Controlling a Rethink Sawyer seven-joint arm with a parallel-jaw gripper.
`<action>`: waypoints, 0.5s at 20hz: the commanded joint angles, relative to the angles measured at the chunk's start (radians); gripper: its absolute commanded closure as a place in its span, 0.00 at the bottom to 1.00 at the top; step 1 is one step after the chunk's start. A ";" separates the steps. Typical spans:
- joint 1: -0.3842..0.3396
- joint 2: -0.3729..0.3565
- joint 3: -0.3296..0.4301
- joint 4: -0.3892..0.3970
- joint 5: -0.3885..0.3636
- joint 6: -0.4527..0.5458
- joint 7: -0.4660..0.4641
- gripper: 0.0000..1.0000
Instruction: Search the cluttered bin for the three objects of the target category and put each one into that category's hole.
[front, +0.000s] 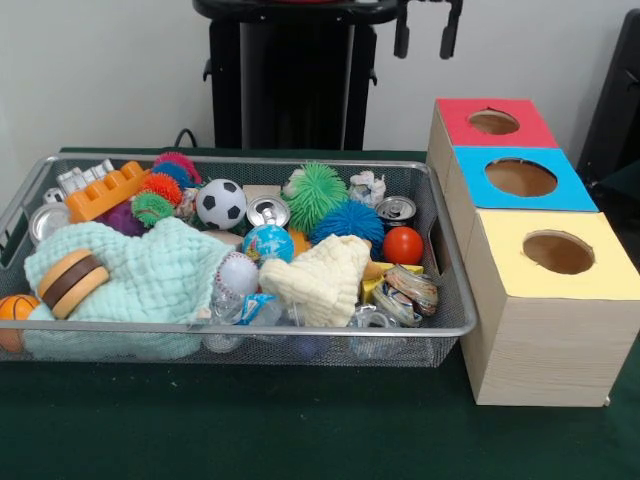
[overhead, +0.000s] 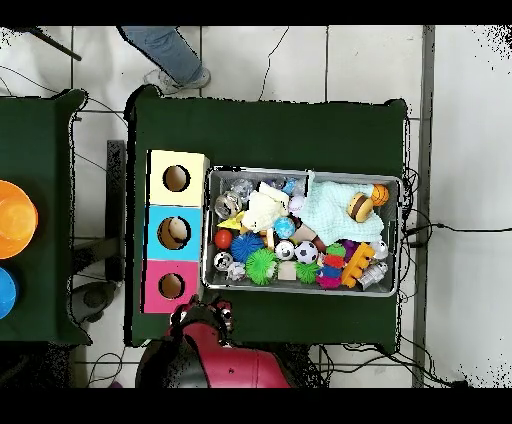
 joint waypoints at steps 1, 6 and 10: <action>-0.050 0.087 0.064 0.033 -0.066 -0.083 0.117 0.00; -0.061 0.141 0.065 0.005 -0.086 -0.126 0.126 0.00; -0.060 0.178 0.060 -0.024 -0.093 -0.142 0.128 0.00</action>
